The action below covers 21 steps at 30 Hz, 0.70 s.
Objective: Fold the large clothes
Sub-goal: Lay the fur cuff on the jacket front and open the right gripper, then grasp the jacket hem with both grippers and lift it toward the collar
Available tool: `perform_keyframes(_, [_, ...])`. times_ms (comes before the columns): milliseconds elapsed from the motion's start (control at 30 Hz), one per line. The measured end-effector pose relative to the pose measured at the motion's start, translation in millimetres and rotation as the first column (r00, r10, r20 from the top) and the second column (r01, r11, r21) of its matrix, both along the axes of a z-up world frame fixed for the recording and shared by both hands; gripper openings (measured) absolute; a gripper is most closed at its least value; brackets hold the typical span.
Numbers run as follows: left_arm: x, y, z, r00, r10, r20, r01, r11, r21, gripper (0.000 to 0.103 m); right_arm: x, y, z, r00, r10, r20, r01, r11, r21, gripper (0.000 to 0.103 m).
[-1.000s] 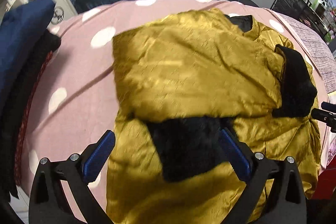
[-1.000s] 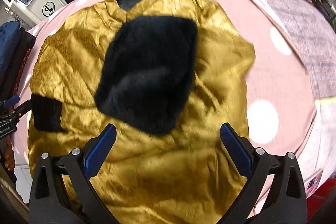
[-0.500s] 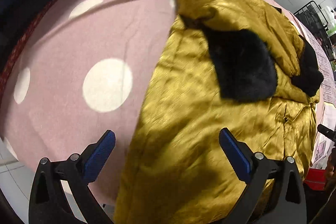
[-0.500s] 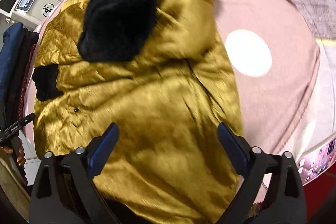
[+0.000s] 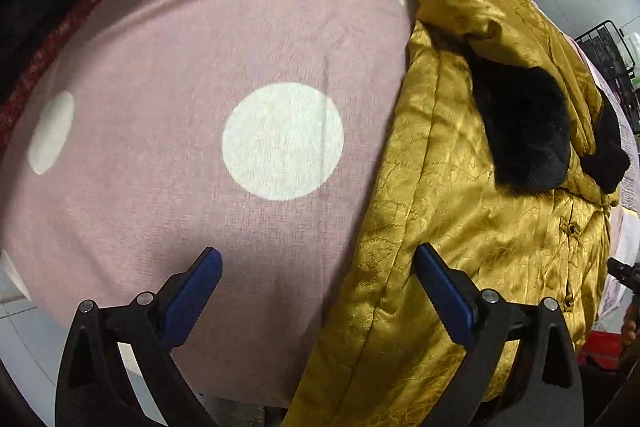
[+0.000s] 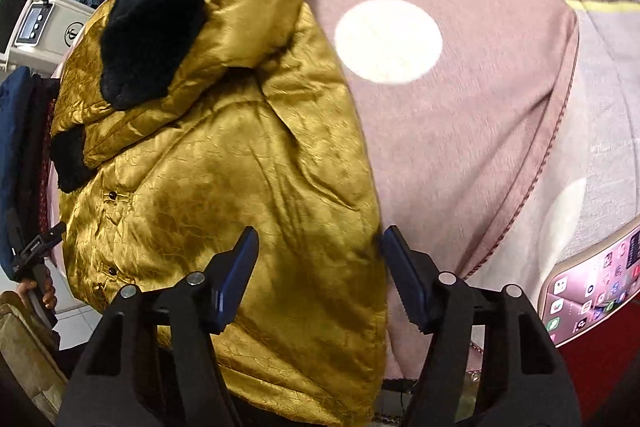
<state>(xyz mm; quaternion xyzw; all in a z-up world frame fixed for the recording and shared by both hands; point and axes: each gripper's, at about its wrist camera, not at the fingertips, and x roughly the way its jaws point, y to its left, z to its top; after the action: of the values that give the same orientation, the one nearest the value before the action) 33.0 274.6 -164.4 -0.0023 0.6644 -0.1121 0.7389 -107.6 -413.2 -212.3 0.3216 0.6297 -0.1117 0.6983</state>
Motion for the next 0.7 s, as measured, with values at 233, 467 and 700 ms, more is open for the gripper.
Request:
perform_keyframes(233, [-28, -3, -8, 0.986, -0.152, -0.063, 0.148, 0.988, -0.053, 0.093, -25, 10, -18, 0.999, 0.025, -0.024, -0.023, 0.994, 0.108, 0.063])
perform_keyframes(467, [-67, 11, -3, 0.968, -0.227, -0.104, 0.219, 0.972, -0.083, 0.072, -55, 41, -26, 0.994, 0.085, -0.062, -0.072, 0.979, 0.190, 0.052])
perform_keyframes(700, [-75, 18, 0, 0.968, -0.201, -0.148, 0.179, 0.973, -0.148, 0.045, -81, 65, -43, 0.983, 0.133, -0.126, -0.094, 0.957, 0.276, 0.052])
